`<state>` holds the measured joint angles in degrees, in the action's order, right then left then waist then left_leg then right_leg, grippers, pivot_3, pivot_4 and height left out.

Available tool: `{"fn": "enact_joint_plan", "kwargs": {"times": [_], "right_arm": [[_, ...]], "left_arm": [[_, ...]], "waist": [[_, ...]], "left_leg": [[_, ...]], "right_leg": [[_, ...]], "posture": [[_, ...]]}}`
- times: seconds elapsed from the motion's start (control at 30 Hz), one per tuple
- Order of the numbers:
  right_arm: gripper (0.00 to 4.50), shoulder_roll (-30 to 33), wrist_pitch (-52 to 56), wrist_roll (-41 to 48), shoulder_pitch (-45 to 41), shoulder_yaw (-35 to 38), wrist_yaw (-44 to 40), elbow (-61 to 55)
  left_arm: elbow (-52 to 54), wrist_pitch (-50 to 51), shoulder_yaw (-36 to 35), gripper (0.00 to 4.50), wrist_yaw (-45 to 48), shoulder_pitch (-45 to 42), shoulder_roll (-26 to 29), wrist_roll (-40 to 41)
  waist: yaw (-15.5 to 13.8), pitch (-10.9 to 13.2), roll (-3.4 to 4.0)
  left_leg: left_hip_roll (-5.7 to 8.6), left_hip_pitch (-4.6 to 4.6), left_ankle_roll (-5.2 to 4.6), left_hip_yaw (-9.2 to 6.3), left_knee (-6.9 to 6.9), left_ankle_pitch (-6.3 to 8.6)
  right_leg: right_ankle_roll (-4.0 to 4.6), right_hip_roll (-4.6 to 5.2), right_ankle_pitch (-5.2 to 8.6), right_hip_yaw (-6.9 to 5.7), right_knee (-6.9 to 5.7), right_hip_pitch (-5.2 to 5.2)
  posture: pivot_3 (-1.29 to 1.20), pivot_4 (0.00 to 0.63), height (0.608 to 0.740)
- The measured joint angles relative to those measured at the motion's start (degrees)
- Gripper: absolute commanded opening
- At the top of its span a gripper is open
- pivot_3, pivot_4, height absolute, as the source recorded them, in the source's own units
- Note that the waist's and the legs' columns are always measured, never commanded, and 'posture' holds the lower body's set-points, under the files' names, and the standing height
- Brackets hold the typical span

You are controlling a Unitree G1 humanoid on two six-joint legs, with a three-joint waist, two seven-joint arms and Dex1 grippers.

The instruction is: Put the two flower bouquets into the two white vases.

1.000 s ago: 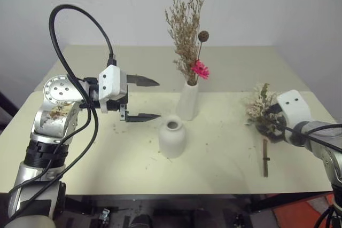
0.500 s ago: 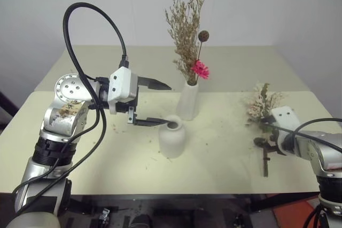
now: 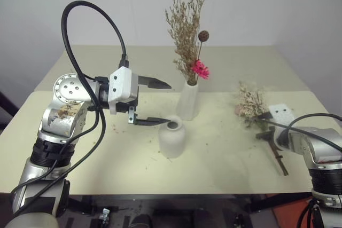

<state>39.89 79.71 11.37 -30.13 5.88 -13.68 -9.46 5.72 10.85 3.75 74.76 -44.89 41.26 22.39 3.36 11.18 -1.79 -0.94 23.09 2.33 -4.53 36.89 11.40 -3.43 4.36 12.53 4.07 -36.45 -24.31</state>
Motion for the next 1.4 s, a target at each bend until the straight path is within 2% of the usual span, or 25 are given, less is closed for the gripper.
{"fn": "enact_joint_plan", "kwargs": {"times": [0.1,0.17,0.2,0.27,0.3,0.37,0.5,0.67,0.83,1.2,1.4], "right_arm": [[0.21,-5.35,-10.61,-6.17,-0.72,2.66,10.81,1.24],[0.21,-6.91,-26.00,-12.08,-0.47,4.10,19.70,2.07],[0.21,-6.90,-28.49,-12.89,-0.51,4.31,20.76,1.98],[0.21,-8.81,-41.26,-13.98,-0.48,6.65,23.96,0.19],[0.21,-10.31,-44.08,-12.05,-0.39,8.49,22.99,-1.05],[0.21,-20.16,-48.77,2.78,2.19,15.64,15.34,-8.78],[0.21,-24.66,-51.44,20.60,3.92,15.90,4.74,-18.53],[0.21,-28.80,-51.39,34.01,-0.22,12.68,1.55,-22.64],[0.21,-29.75,-51.52,35.59,-3.75,6.20,-2.51,-19.81],[0.21,-31.45,-50.91,39.70,-5.65,-1.08,-10.24,-16.47],[0.21,-34.09,-51.85,37.00,-5.27,-6.29,-13.99,-12.07]], "left_arm": [[-0.13,-0.01,-0.01,4.50,-0.32,0.01,0.00,-0.05],[-0.99,-0.01,-0.47,4.50,-0.56,0.02,0.10,-0.01],[-1.27,-0.01,-0.55,4.50,-0.64,0.02,0.12,-0.02],[-2.70,-0.03,-1.12,4.50,-0.71,0.06,0.58,0.01],[-2.86,-0.15,-1.25,4.50,-0.59,0.10,0.76,0.01],[-4.86,-0.64,-1.69,4.50,0.23,0.35,2.38,-0.11],[-6.25,-0.99,-2.17,4.50,0.58,2.41,3.81,-0.75],[-6.39,-0.76,-2.64,4.50,0.62,5.52,5.25,-0.79],[-5.93,-0.60,-2.86,4.50,0.56,7.10,6.83,-0.84],[-1.86,1.33,-5.57,4.50,-0.31,13.36,10.21,-0.07],[-1.32,1.90,-5.93,4.50,-1.10,13.63,10.26,0.07]], "waist": [[0.10,0.01,0.01],[0.08,0.03,0.05],[0.09,0.03,0.05],[0.17,0.03,0.04],[0.27,0.02,0.03],[0.67,0.03,0.05],[0.77,0.07,0.12],[0.72,0.06,0.11],[0.62,0.07,0.12],[0.53,0.07,0.12],[0.65,0.07,0.12]], "left_leg": [[0.03,0.03,0.00,0.01,0.00,0.00],[0.04,0.10,0.00,0.01,0.00,0.00],[0.04,0.10,0.00,0.01,-0.01,0.00],[0.02,0.09,0.00,0.00,-0.02,0.00],[0.02,0.06,0.00,0.00,-0.01,0.00],[-0.09,-0.03,-0.02,-0.03,-0.06,0.01],[-0.06,-0.17,-0.02,0.00,-0.05,0.01],[-0.08,-0.25,-0.01,-0.01,-0.04,0.01],[-0.08,-0.20,-0.01,-0.01,-0.05,0.01],[-0.09,-0.20,-0.01,-0.02,-0.05,0.01],[-0.09,-0.22,-0.01,-0.02,-0.05,0.01]], "right_leg": [[0.00,0.02,0.00,0.02,-0.04,-0.06],[0.00,0.03,0.00,0.02,-0.03,-0.13],[0.00,0.03,0.00,0.02,-0.03,-0.13],[0.04,0.02,-0.03,0.00,0.01,-0.09],[0.09,0.03,-0.08,0.00,0.03,-0.03],[0.12,-0.09,-0.09,0.01,-0.07,-0.01],[0.14,-0.05,-0.07,0.05,-0.23,0.02],[0.12,-0.07,-0.01,0.04,-0.30,0.05],[0.19,-0.08,0.00,0.01,-0.29,0.01],[0.19,-0.07,0.01,0.01,-0.31,-0.01],[0.17,-0.09,0.02,0.01,-0.34,-0.02]], "posture": [[0.00,0.150,0.740],[0.00,0.150,0.740],[0.00,0.150,0.740],[0.00,0.150,0.740],[0.00,0.150,0.740],[0.00,0.150,0.740],[0.00,0.150,0.740],[0.00,0.150,0.740],[0.00,0.150,0.740],[0.00,0.150,0.740],[0.00,0.150,0.740]]}}
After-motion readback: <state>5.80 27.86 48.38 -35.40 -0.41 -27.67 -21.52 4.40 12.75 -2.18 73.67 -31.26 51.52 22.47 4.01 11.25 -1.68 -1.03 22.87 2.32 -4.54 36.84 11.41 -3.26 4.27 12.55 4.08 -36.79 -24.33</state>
